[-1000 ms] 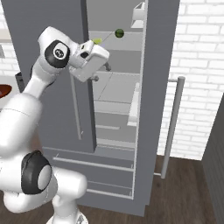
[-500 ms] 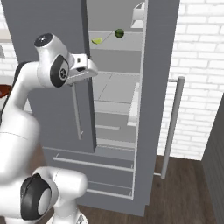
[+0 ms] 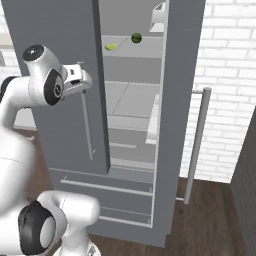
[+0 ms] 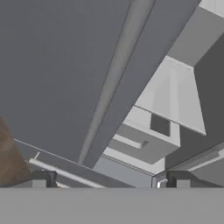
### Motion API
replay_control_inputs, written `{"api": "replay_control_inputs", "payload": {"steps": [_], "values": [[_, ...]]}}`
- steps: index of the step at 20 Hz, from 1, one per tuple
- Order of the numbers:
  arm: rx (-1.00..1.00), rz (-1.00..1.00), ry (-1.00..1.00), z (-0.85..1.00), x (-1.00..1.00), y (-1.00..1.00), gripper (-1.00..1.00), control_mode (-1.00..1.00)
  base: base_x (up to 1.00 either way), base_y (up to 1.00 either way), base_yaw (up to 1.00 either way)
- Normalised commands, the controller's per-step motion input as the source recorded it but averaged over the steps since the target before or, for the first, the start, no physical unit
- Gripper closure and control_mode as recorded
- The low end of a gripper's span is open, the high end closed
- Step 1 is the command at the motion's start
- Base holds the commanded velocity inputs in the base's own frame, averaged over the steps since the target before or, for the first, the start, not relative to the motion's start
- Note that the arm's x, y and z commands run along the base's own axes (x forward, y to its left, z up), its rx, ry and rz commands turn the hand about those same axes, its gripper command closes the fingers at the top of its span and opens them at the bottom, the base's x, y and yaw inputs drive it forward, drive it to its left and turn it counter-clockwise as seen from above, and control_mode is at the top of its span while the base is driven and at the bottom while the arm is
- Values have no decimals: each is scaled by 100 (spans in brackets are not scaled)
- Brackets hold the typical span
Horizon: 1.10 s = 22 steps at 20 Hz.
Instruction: Grab a lemon wedge from the fridge and one ice cube from the ice bowl, and put them in the glass of lemonade.
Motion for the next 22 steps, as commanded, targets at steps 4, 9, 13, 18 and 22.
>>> {"api": "replay_control_inputs", "payload": {"steps": [4, 9, 13, 18, 22], "values": [[13, -8, -4, -8, 50, 32, -100, -100, 0, 0, 0], [20, -7, 0, -5, 56, 20, -100, -100, 0, 0, 0], [20, -5, -3, -21, 16, 0, -100, -100, 0, 0, 0], [6, -3, -1, -14, 0, 0, -100, -100, 0, 0, 0], [0, 0, 0, -4, 20, -2, -100, -100, 0, 0, 0]]}}
